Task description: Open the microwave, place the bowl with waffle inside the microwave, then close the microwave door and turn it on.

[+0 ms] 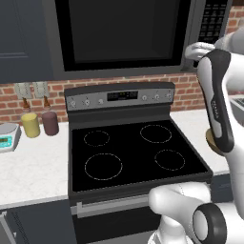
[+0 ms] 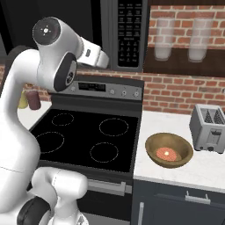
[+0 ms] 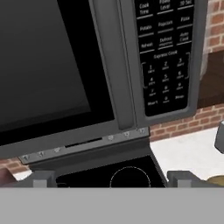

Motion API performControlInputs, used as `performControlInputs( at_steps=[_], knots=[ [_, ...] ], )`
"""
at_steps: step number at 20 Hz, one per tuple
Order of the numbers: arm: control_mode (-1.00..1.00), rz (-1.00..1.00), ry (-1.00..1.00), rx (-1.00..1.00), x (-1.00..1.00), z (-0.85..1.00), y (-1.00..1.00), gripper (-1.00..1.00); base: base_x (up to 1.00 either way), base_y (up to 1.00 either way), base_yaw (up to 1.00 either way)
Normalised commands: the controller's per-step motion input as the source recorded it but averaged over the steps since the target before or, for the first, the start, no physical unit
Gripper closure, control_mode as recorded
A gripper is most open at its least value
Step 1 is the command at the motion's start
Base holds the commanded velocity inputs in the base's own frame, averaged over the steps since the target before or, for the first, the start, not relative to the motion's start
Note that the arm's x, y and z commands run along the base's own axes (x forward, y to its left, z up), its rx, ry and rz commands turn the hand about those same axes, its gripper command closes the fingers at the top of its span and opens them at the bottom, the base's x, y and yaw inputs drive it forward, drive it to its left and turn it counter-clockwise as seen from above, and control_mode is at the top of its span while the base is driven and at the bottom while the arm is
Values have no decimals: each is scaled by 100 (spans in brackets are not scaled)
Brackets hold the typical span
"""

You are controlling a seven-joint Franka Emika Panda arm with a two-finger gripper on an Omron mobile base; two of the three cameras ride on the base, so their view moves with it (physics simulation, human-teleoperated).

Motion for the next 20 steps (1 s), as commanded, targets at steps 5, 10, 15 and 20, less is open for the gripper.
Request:
performControlInputs(
  at_steps=[5,10,15,20],
  knots=[
    [-100,0,-17,0,41,-1,-35,-100,0,0,0],
    [-100,0,-3,0,36,0,-33,-100,0,0,0],
    [-100,6,0,0,49,0,-7,-100,0,0,0],
    [-100,9,0,0,53,0,0,-100,0,0,0]
  ],
)
